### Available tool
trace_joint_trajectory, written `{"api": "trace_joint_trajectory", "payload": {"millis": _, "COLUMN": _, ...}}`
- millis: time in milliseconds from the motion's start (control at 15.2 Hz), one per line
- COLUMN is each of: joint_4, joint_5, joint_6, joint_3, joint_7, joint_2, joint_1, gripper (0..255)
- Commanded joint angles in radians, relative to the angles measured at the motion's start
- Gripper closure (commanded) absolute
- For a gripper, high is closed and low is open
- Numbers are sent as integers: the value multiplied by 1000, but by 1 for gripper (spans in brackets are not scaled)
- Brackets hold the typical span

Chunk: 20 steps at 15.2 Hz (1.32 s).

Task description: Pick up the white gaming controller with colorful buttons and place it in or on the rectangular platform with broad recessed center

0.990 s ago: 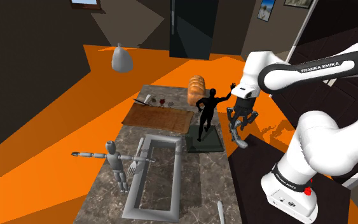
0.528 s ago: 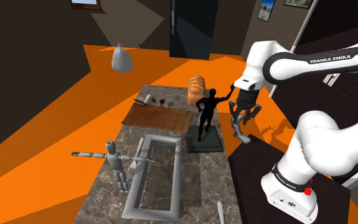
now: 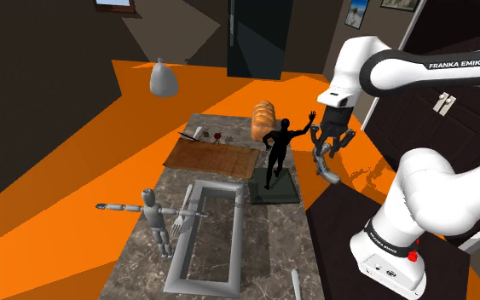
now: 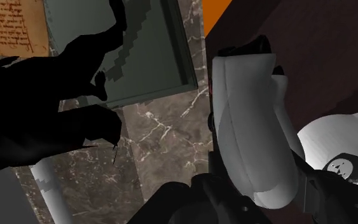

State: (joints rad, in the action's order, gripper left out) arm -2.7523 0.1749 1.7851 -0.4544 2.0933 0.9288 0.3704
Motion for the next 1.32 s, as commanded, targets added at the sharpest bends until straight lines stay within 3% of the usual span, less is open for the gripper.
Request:
{"api": "trace_joint_trajectory", "payload": {"millis": 0, "joint_4": 27, "joint_5": -8, "joint_6": -30, "joint_3": 9, "joint_7": -3, "joint_2": 4, "joint_1": 4, "gripper": 255}}
{"api": "trace_joint_trajectory", "payload": {"millis": 264, "joint_4": 67, "joint_5": -20, "joint_6": -74, "joint_3": 22, "joint_7": -9, "joint_2": 9, "joint_1": 9, "gripper": 255}}
{"api": "trace_joint_trajectory", "payload": {"millis": 792, "joint_4": 167, "joint_5": -167, "joint_6": 33, "joint_3": 143, "joint_7": -159, "joint_2": -182, "joint_1": 160, "gripper": 255}}
{"api": "trace_joint_trajectory", "payload": {"millis": 1254, "joint_4": 317, "joint_5": -265, "joint_6": 100, "joint_3": 221, "joint_7": -258, "joint_2": -386, "joint_1": 263, "gripper": 255}}
